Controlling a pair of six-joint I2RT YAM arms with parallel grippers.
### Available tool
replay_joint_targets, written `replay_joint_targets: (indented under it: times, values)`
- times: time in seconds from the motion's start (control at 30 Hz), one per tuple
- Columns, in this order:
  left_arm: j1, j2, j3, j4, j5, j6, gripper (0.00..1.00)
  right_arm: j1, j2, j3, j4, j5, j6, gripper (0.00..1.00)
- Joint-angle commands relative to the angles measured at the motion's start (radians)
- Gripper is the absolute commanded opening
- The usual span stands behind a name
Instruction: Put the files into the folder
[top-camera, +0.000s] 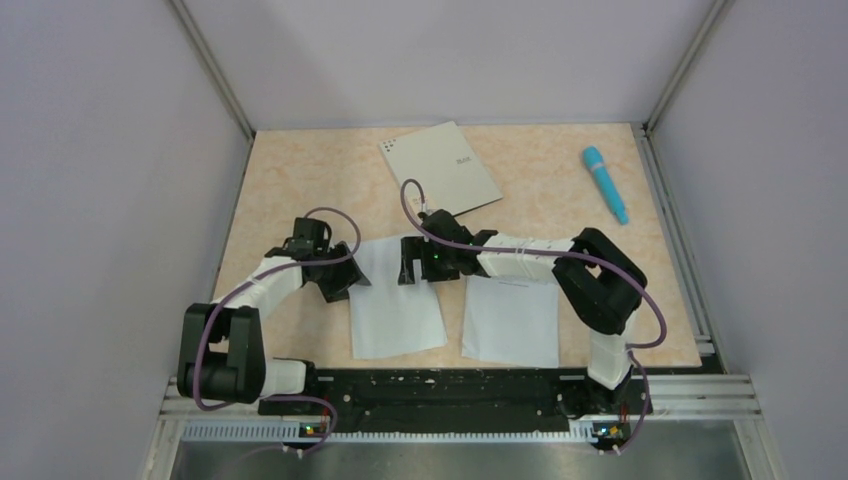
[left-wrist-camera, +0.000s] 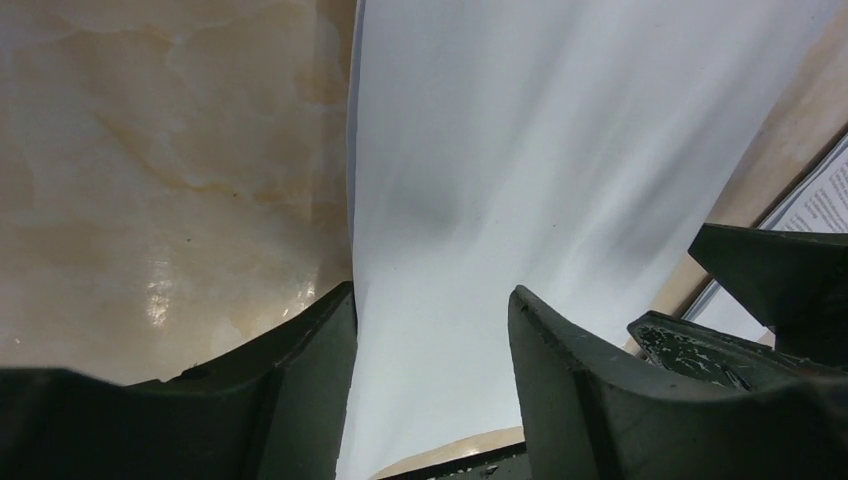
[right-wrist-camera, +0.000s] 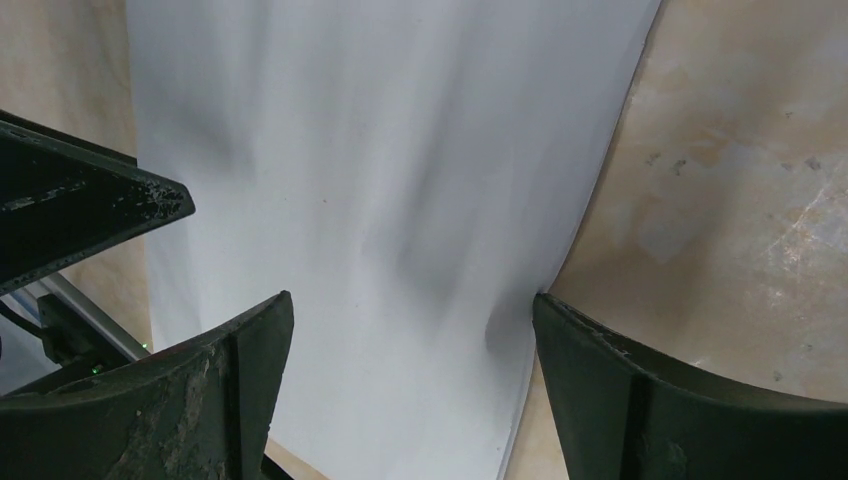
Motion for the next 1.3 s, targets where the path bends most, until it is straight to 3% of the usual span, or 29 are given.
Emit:
replay_joint_targets:
  times: [0.0, 0.13, 0.33, 0.4, 0.53, 0.57, 0.73, 0.87, 1.17, 1.27]
  values:
    - [0.001, 0.005, 0.03, -0.042, -0.022, 0.032, 0.58, 0.016, 0.035, 0.014, -0.009, 0.01, 0.003, 0.89]
    - [0.001, 0.026, 0.041, -0.078, -0.106, 0.038, 0.54, 0.016, 0.038, 0.006, -0.009, 0.013, 0.004, 0.89]
    - [0.001, 0.029, 0.021, -0.06, -0.121, 0.034, 0.49, 0.016, 0.047, 0.005, -0.007, 0.011, 0.005, 0.89]
    - [-0.001, 0.038, 0.018, -0.051, -0.114, 0.032, 0.39, 0.016, 0.048, 0.006, -0.006, 0.012, 0.006, 0.89]
    - [-0.001, 0.024, 0.049, -0.071, -0.135, 0.055, 0.04, 0.011, 0.04, 0.011, -0.006, 0.016, -0.003, 0.89]
    - [-0.002, 0.012, 0.062, -0.076, -0.139, 0.069, 0.0, 0.008, 0.033, 0.01, -0.006, 0.016, -0.007, 0.89]
    - [-0.003, -0.079, 0.167, -0.13, -0.132, 0.156, 0.0, -0.044, -0.038, 0.007, -0.009, 0.007, -0.038, 0.89]
    - [-0.022, -0.202, 0.258, -0.128, -0.035, 0.254, 0.0, -0.104, -0.157, -0.031, 0.041, -0.029, -0.078, 0.9]
    - [-0.122, -0.349, 0.459, -0.013, 0.278, 0.379, 0.0, -0.193, -0.499, -0.139, 0.354, -0.141, -0.139, 0.97]
    - [-0.206, -0.373, 0.505, 0.049, 0.309, 0.396, 0.0, -0.222, -0.591, -0.165, 0.418, -0.169, -0.151, 0.99]
